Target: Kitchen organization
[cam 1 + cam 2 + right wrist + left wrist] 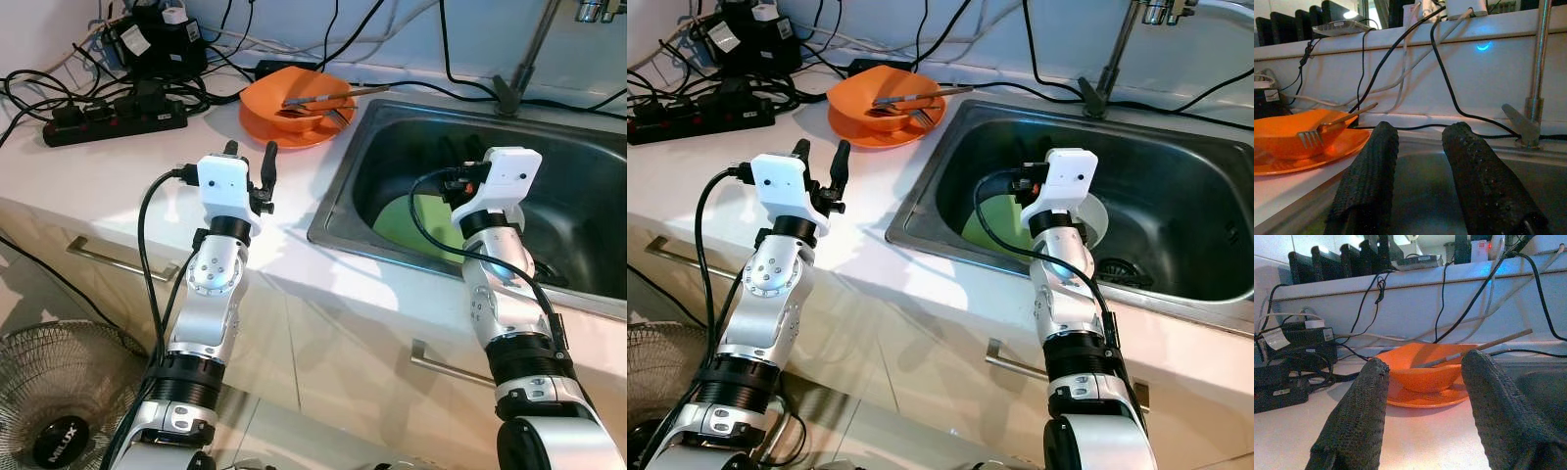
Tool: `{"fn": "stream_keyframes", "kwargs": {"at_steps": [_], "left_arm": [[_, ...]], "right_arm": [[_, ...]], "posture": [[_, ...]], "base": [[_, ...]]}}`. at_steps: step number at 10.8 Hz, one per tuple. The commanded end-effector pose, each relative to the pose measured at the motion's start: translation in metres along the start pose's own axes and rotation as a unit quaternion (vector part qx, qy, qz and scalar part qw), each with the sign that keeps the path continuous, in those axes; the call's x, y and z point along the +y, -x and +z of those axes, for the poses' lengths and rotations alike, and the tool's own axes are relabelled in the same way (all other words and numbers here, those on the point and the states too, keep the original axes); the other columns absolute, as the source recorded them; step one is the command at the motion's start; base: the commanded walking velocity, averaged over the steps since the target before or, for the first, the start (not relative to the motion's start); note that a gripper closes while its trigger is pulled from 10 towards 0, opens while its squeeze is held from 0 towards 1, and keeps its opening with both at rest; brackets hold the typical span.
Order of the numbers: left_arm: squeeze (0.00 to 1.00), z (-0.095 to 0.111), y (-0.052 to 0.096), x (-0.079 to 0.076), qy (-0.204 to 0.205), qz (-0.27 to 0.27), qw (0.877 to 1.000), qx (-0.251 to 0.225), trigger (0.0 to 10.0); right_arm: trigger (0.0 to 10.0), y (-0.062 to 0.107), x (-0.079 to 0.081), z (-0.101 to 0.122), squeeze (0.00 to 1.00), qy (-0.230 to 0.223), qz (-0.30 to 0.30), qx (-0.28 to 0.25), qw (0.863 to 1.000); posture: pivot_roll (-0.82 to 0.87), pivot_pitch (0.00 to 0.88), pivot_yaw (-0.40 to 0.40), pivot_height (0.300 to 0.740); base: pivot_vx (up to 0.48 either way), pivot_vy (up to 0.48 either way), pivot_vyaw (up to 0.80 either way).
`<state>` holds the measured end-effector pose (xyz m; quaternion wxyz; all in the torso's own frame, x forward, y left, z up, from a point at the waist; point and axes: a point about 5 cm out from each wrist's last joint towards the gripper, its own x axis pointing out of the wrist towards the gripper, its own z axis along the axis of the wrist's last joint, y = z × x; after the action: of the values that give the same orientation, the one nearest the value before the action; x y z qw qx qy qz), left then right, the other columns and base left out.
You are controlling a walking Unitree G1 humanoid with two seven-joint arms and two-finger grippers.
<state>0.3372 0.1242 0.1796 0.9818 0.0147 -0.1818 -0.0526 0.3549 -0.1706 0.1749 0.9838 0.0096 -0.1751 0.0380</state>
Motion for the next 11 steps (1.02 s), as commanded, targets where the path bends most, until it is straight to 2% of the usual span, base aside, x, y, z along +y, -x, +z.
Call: {"fn": "stream_keyframes", "kwargs": {"at_steps": [1,2,11], "left_arm": [[0.0,0.0016,-0.0016,0.0008,0.0,0.006,1.0,-0.006,10.0],[0.0,0.0019,-0.0017,0.0008,0.002,0.006,1.0,-0.009,10.0],[0.0,0.004,-0.0028,0.0006,0.008,0.006,1.0,-0.019,10.0]], "right_arm": [[10.0,0.0011,0.0001,0.0014,0.0,-0.002,0.002,-0.001,1.0],[10.0,0.0013,0.0,0.0016,0.0,-0.002,0.002,-0.001,1.0],[10.0,0.0018,0.0008,0.0018,0.0,-0.001,0.008,-0.004,1.0]], "posture": [[0.06,0.036,0.026,0.74],[0.06,0.036,0.026,0.74],[0.06,0.036,0.023,0.74]], "base": [[0.0,0.0,0.0],[0.0,0.0,0.0],[-0.25,0.0,0.0]]}}
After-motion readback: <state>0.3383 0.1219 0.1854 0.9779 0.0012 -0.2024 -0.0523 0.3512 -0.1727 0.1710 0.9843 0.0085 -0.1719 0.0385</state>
